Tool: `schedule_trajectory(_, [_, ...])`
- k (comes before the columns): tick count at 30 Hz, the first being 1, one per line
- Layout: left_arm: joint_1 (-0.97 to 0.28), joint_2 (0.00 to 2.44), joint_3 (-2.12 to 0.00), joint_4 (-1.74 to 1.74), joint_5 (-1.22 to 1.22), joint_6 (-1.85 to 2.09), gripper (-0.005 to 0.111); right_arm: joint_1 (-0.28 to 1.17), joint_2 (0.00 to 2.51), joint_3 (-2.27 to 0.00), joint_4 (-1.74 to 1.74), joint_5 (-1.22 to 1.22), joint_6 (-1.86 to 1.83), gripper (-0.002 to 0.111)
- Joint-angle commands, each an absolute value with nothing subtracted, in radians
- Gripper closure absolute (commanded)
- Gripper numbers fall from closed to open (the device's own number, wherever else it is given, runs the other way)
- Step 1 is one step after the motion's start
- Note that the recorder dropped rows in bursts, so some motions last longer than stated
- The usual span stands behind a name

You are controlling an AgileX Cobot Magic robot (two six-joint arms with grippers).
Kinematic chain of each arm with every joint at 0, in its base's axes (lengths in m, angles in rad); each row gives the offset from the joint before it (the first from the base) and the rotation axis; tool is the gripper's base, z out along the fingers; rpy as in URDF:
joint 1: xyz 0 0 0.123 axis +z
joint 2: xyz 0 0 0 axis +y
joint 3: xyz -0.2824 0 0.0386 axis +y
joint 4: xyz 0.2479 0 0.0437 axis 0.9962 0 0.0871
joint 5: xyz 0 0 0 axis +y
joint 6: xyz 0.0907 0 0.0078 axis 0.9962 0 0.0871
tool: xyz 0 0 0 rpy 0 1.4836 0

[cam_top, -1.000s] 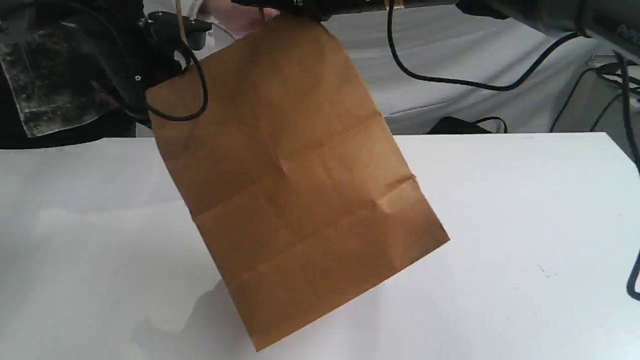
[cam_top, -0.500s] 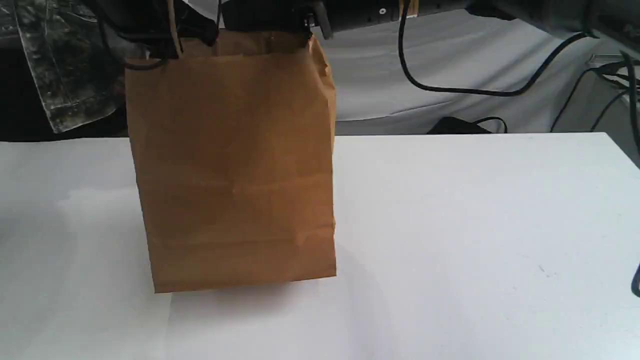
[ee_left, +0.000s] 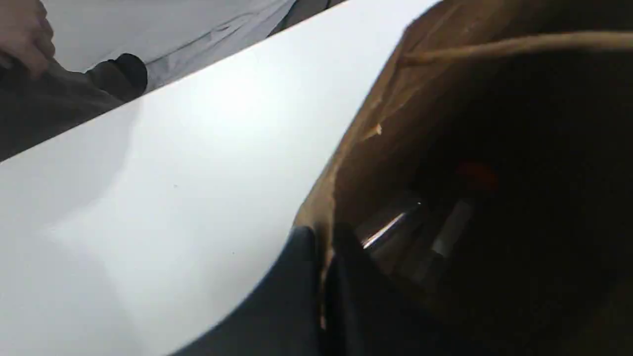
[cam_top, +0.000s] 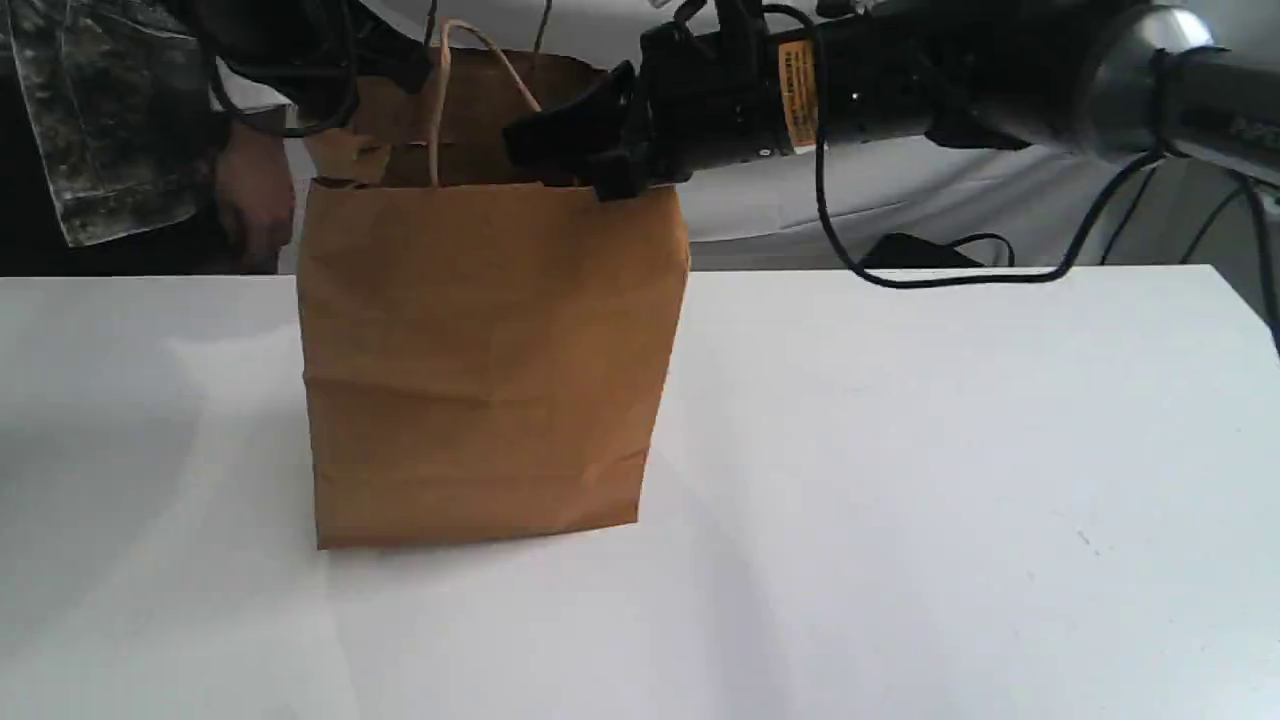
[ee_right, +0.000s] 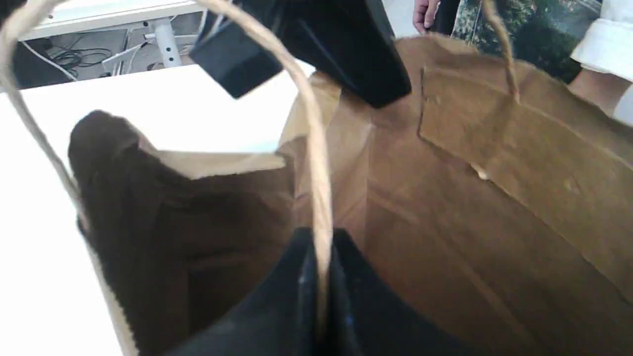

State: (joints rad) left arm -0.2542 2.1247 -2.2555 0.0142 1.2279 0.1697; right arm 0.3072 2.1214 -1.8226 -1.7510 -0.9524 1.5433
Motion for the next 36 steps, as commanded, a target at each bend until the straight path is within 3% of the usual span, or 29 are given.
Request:
schedule_trajectory(1, [-0.255, 2.116, -2.251, -0.013, 1.221, 0.184, 0.106, 0.301, 2.100, -1.812, -1.744, -0.976, 1.521, 0.106])
schedule_trajectory(3, [-0.255, 2.116, -2.251, 0.010, 1.221, 0.184, 0.101, 0.301, 2.099, -1.812, -1.744, -1.014, 1.517, 0.097])
schedule_trajectory(5, [-0.255, 2.116, -2.251, 0.039, 1.221, 0.184, 0.094, 0.301, 2.099, -1.812, -1.744, -1.054, 1.504, 0.082])
schedule_trajectory(8, [-0.255, 2.116, -2.251, 0.074, 1.221, 0.180, 0.074, 0.301, 2.099, -1.812, -1.744, -1.072, 1.497, 0.042])
schedule_trajectory(10, [-0.255, 2.113, -2.251, 0.106, 1.221, 0.171, 0.058, 0.301, 2.099, -1.812, -1.744, -1.062, 1.490, 0.028])
schedule_trajectory(14, [-0.255, 2.095, -2.251, 0.179, 1.192, 0.117, 0.040, 0.301, 2.073, -1.812, -1.744, -0.998, 1.463, 0.032])
schedule_trajectory(26, [-0.196, 1.950, -2.249, 0.241, 1.142, -0.028, 0.040, 0.240, 1.932, -1.812, -1.744, -0.916, 1.490, 0.035])
schedule_trajectory(33, [-0.122, 1.794, -2.158, 0.241, 1.100, -0.054, 0.040, 0.088, 1.886, -1.812, -1.744, -1.031, 1.568, 0.046])
schedule_trajectory(36, [-0.088, 1.704, -2.069, 0.241, 1.041, -0.068, 0.040, 0.015, 1.872, -1.812, -1.744, -1.066, 1.581, 0.056])
